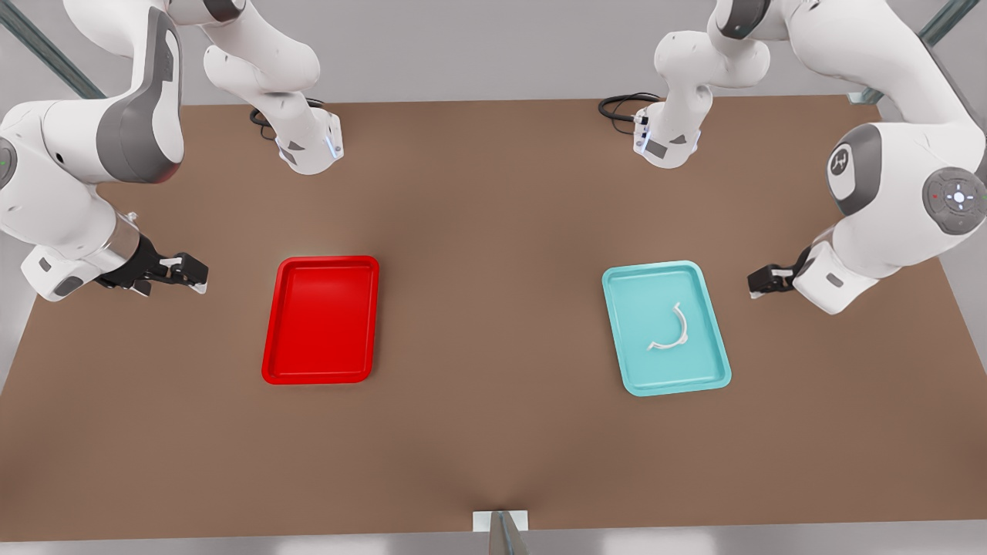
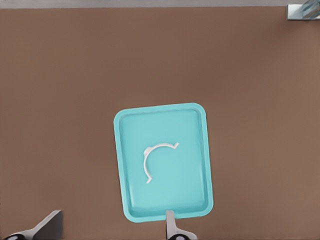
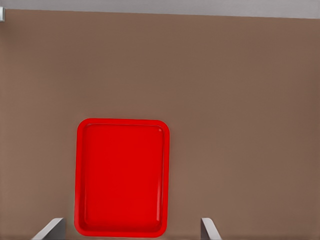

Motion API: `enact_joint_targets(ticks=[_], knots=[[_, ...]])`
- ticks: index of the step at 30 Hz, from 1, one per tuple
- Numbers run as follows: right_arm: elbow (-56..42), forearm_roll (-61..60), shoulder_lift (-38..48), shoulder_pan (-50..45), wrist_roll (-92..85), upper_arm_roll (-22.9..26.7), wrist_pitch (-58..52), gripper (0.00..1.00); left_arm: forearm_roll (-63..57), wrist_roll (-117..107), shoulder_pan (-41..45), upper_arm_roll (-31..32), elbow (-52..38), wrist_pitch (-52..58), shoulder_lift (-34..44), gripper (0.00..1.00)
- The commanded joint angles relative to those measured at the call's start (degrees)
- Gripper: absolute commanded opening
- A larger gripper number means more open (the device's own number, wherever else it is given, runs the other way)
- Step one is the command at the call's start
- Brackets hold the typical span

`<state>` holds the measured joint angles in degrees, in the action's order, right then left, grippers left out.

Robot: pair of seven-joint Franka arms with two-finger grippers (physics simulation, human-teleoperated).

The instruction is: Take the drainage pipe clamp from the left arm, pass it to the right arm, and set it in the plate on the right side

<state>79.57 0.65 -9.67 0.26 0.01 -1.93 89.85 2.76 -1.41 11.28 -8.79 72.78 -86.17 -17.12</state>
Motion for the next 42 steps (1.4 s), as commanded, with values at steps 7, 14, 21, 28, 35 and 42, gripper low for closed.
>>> enact_joint_targets(ticks=[7,14,21,28,35,42], knots=[[-0.03,-0.04,0.09,0.00,-0.01,0.00,-0.02,1.00,0.14,1.33,-0.03,0.00,28.88,-25.34,3.32,1.00],[0.06,0.05,0.09,0.09,-0.63,0.44,-0.20,1.00,1.64,-7.99,-0.73,-0.09,58.53,-61.57,5.87,1.00],[0.32,0.49,0.00,-0.70,0.16,-0.35,-0.38,1.00,6.30,-8.35,0.76,0.08,59.76,-64.21,1.22,1.00],[0.41,0.22,1.41,-1.76,2.18,-2.37,-2.39,1.00,9.72,-8.35,2.08,0.17,59.76,-66.58,-2.48,0.94],[0.41,0.14,1.85,-1.06,2.10,-3.08,-3.89,1.00,10.43,-8.26,2.08,0.17,59.50,-66.94,-4.59,0.67],[0.41,0.14,1.85,-1.05,2.01,-2.90,-3.89,1.00,10.43,-8.26,2.08,0.26,57.21,-66.85,-6.26,0.63]])
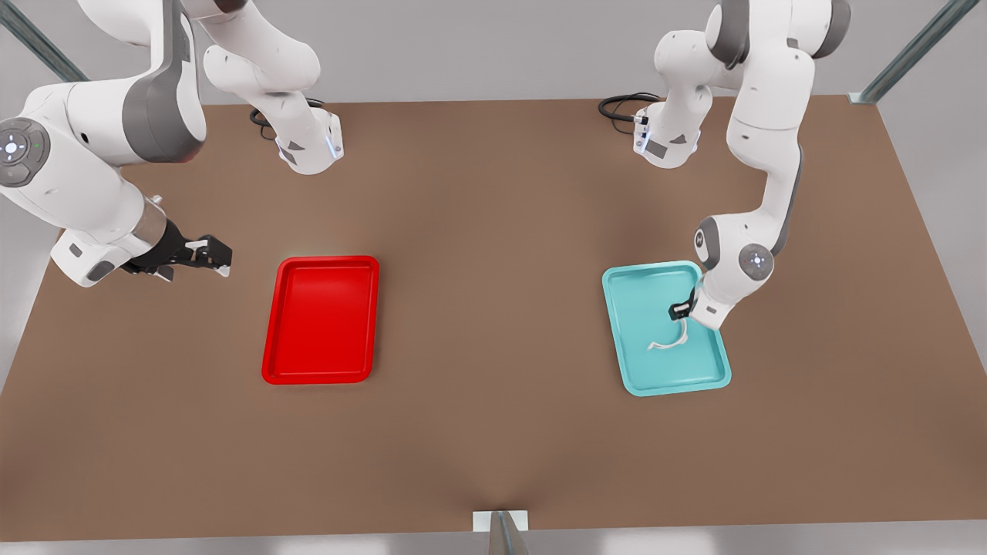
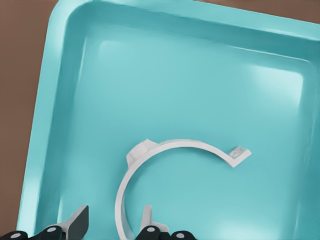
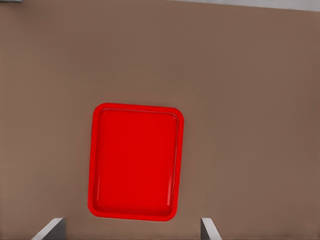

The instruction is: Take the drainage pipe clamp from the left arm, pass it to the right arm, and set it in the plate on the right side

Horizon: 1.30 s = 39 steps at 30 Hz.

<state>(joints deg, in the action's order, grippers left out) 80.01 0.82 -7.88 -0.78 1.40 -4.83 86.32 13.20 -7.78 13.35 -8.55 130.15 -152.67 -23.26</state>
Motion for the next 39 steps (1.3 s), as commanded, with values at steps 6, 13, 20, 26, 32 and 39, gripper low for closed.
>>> enact_joint_targets(ticks=[6,13,20,26,32,39], knots=[[-0.03,-0.03,0.06,-0.01,0.62,-0.01,-0.36,1.00,0.07,-1.88,0.01,0.20,-0.34,-0.34,-1.00,0.44],[-0.12,-0.11,-0.12,-0.01,0.53,0.08,-0.36,1.00,0.16,-1.88,0.01,0.20,-0.34,-0.34,-1.43,0.23],[-0.03,-0.11,-0.11,0.08,0.18,0.17,-0.19,1.00,-0.02,-1.80,0.80,0.20,-2.45,1.59,-0.30,0.21],[0.06,-0.11,-0.03,0.08,0.01,0.08,-0.36,1.00,-0.10,1.19,6.50,1.08,-22.74,24.35,1.20,0.21],[3.93,-0.20,-1.96,0.08,0.18,-4.05,5.17,1.00,5.70,-4.96,16.62,8.01,-44.72,25.06,-10.66,0.21],[4.02,-1.96,-3.19,1.04,-0.08,-3.96,6.32,1.00,4.91,1.18,22.85,12.68,-59.40,18.73,-20.24,0.21]])
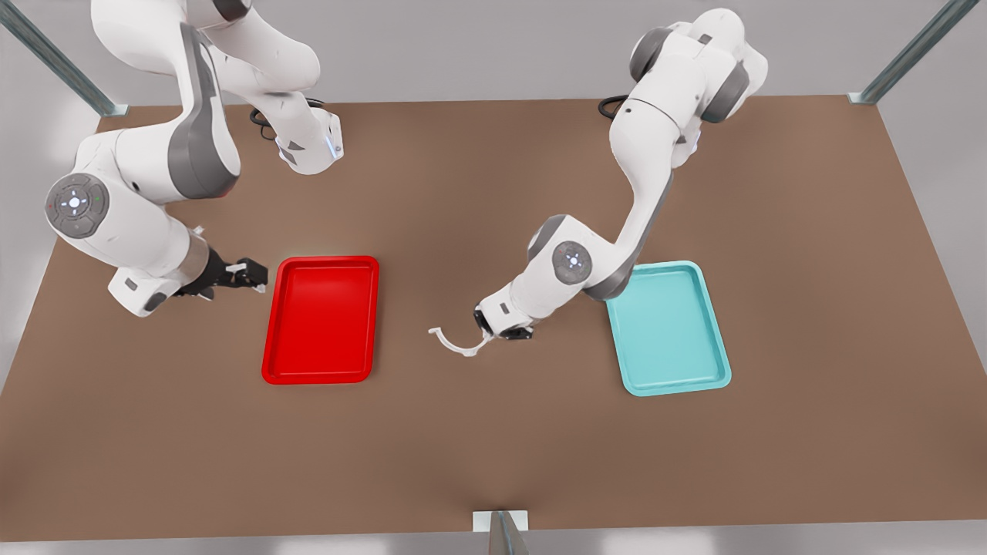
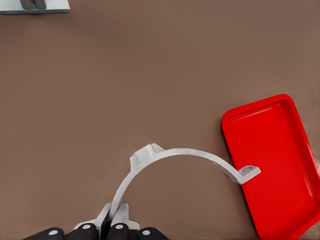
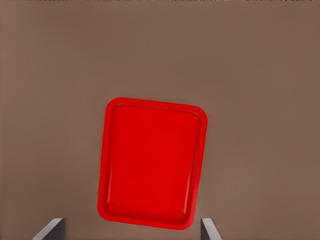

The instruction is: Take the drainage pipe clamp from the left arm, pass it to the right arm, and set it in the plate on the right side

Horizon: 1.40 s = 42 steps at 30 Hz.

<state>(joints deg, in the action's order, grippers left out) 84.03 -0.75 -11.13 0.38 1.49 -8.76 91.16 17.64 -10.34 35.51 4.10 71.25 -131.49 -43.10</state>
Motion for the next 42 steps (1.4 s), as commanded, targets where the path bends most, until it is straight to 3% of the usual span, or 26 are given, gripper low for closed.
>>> enact_joint_targets(ticks=[1,6,14,18,26,39,40,41,42], knots=[[0.00,-0.40,-0.04,-0.11,-0.17,-0.03,1.48,1.00,0.46,5.68,1.23,0.12,-2.17,-2.63,-1.45,0.21],[0.00,-0.40,-0.04,-0.46,0.00,-0.12,1.48,1.00,0.55,5.24,3.69,2.85,-6.92,-11.25,-5.68,0.21],[0.88,-0.57,-0.47,-0.90,-0.08,-1.79,2.09,1.00,0.73,3.75,4.04,2.58,-6.83,-10.46,-5.94,0.21],[0.79,-0.31,-4.07,-1.17,0.53,-11.80,5.61,1.00,0.73,3.31,4.39,2.58,-6.74,-10.46,-6.29,0.21],[0.26,0.04,-12.08,-6.09,0.27,-12.07,18.79,1.00,0.73,2.87,4.57,2.58,-6.74,-10.46,-6.29,0.21],[0.52,0.13,-17.96,-8.81,-0.08,-12.07,23.54,1.00,0.64,2.07,4.74,2.49,-6.83,-10.54,-6.73,0.21],[0.61,0.13,-18.23,-8.81,-0.08,-12.07,23.72,0.91,0.64,2.07,4.74,2.49,-6.83,-10.54,-6.73,0.21],[0.70,0.13,-18.32,-8.73,-0.17,-12.07,23.63,0.65,0.64,2.07,4.74,2.41,-6.83,-10.54,-6.73,0.21],[0.70,0.13,-18.49,-8.64,-0.26,-12.07,23.72,0.64,0.55,2.07,4.74,2.41,-6.83,-10.54,-6.73,0.21]])
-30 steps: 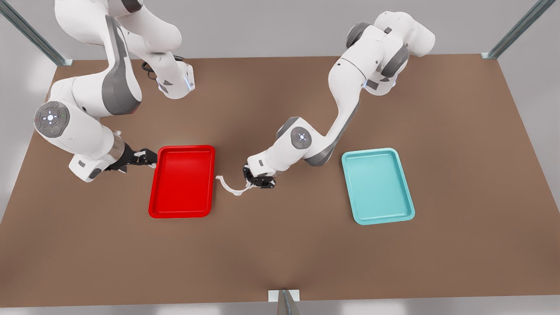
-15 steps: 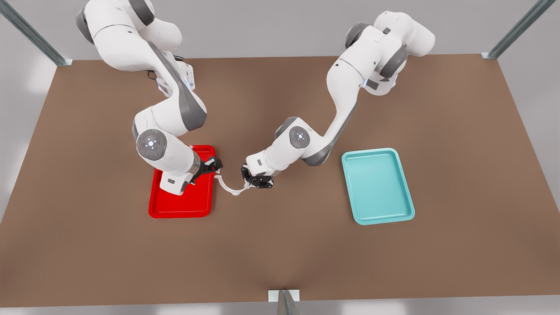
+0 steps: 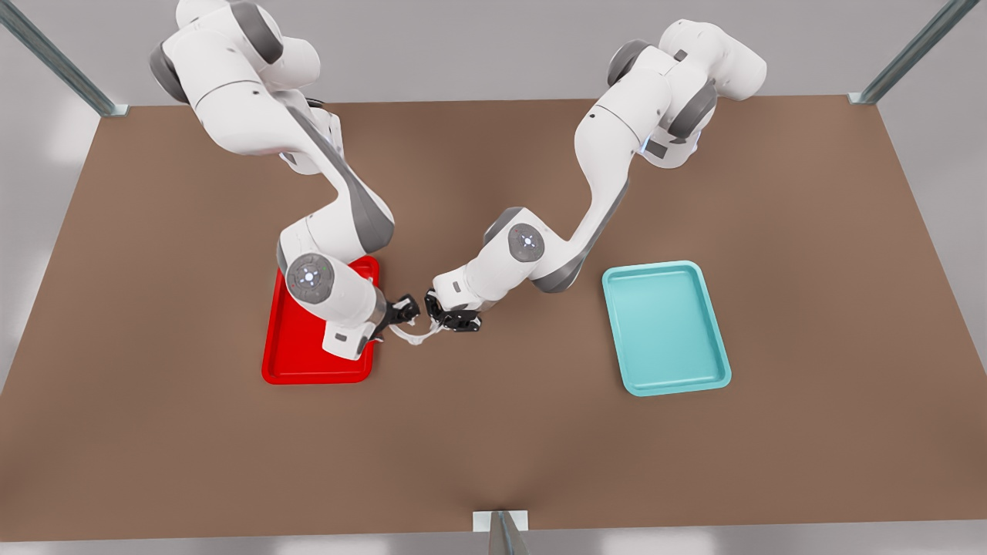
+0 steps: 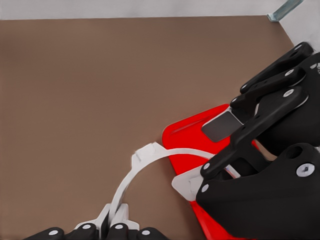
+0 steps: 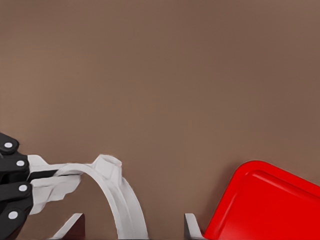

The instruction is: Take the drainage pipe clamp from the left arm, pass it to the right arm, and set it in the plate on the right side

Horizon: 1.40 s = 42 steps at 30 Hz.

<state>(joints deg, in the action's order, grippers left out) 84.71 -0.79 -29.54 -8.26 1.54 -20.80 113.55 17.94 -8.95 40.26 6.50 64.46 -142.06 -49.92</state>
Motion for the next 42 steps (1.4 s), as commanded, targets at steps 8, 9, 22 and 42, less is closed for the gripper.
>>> enact_joint_targets(ticks=[8,9,22,42], knots=[[1.07,0.18,-0.52,0.26,-2.86,-0.03,1.14,0.64,0.34,0.69,-0.18,0.09,-0.04,0.11,0.09,0.21],[0.90,0.18,-0.61,0.44,-2.86,-0.03,1.32,0.41,0.34,0.78,-0.18,0.09,-0.04,0.11,0.09,0.21],[2.74,1.76,2.03,3.95,-2.86,0.32,-3.16,0.21,0.69,-0.98,-3.69,0.62,-0.04,16.02,6.41,1.00],[33.50,3.34,9.06,24.96,-7.51,-0.21,11.96,1.00,-22.16,7.98,-36.13,-3.78,15.69,47.31,34.45,1.00]])
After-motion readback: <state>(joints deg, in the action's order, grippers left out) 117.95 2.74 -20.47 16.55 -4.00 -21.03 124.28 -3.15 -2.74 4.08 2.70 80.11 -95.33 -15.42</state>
